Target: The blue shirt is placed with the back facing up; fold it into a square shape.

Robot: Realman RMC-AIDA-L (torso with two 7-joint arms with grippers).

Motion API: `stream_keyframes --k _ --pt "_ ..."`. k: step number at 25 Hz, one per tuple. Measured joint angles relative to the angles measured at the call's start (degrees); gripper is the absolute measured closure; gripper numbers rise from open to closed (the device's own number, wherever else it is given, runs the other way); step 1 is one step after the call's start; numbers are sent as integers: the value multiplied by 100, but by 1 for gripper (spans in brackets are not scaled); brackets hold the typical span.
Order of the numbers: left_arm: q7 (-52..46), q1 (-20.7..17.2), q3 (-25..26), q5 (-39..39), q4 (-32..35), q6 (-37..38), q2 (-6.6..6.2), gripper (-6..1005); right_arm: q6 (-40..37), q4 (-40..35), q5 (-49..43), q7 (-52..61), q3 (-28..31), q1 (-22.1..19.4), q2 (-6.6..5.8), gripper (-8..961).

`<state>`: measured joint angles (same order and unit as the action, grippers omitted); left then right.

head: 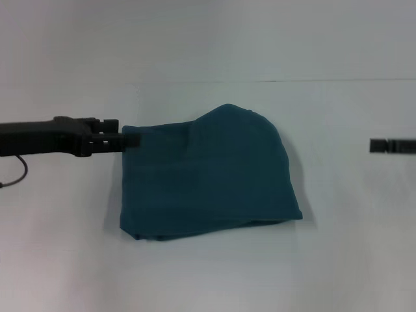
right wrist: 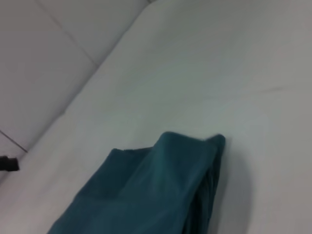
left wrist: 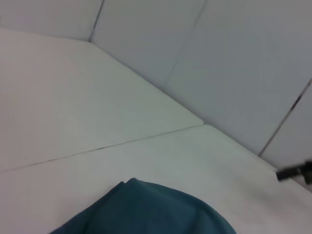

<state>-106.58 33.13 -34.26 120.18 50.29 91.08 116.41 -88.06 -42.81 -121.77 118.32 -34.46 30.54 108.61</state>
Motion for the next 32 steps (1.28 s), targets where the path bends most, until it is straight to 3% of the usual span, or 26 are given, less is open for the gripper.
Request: stream_keyframes --k 3,7,12,15,20,25,32 --pt "-196 68 0 133 170 139 -48 237 50 -430 -331 75 -30 410 136 9" --pt "-586 369 -34 719 149 362 -182 237 69 -469 -406 -550 -204 860 330 9" --pt "-340 430 -63 842 136 539 -199 237 -94 -479 -277 -1506 -399 994 732 9" --pt "-274 448 -94 884 135 632 -215 236 -111 -470 -296 -1654 -768 960 867 9" --pt "-219 593 -183 871 134 796 -218 236 -117 -443 -302 -1691 -948 837 956 9" --pt "-215 767 -735 907 168 743 -209 237 -120 -467 -268 -1700 -922 707 925 9" --pt "-316 829 -975 919 191 613 -165 236 -35 -438 -267 -1712 -914 715 966 9"
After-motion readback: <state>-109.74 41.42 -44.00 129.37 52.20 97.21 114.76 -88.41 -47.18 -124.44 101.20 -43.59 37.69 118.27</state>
